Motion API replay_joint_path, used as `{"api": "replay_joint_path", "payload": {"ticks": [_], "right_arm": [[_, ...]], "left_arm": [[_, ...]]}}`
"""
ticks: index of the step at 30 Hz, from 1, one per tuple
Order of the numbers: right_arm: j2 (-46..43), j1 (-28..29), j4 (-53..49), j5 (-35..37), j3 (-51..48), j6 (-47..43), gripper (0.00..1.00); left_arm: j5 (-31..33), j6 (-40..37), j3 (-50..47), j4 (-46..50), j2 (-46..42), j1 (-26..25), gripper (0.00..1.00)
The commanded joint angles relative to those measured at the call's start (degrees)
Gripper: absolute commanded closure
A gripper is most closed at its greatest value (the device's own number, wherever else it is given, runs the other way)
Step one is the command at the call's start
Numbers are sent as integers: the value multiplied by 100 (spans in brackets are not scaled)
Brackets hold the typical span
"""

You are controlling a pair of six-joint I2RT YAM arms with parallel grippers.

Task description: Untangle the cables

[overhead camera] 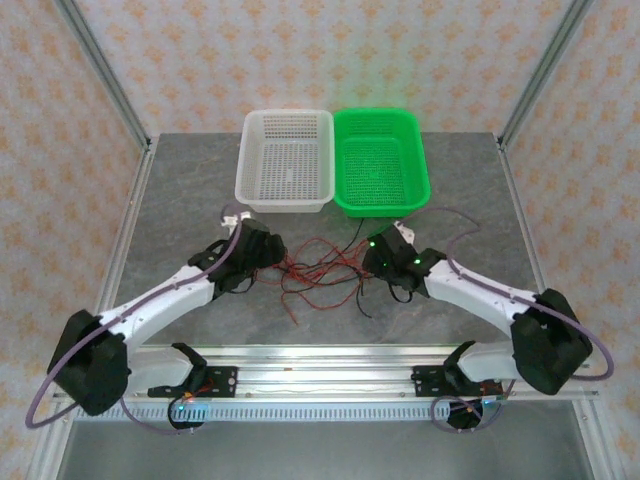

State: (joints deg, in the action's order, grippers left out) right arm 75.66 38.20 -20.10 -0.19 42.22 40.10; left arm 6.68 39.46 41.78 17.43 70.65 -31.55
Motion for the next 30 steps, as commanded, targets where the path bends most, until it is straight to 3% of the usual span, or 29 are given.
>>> {"api": "replay_joint_path", "payload": {"ticks": [1, 7, 12, 17, 30], "right_arm": [[306, 4, 480, -230, -228, 229, 47], [855, 4, 830, -192, -231, 266, 53], [1009, -1, 630, 309, -212, 272, 78], [1013, -64, 301, 763, -218, 165, 98], [237, -1139, 93, 1063, -617, -443, 100]], "left_arm": [[-183, -107, 90, -102, 537, -222, 16], [-136, 85, 86, -879, 1420, -352, 19], [453, 299, 184, -665, 2012, -310, 23], [451, 543, -281, -984, 2022, 20, 23], [426, 846, -1240, -1331, 536, 840, 20]]}}
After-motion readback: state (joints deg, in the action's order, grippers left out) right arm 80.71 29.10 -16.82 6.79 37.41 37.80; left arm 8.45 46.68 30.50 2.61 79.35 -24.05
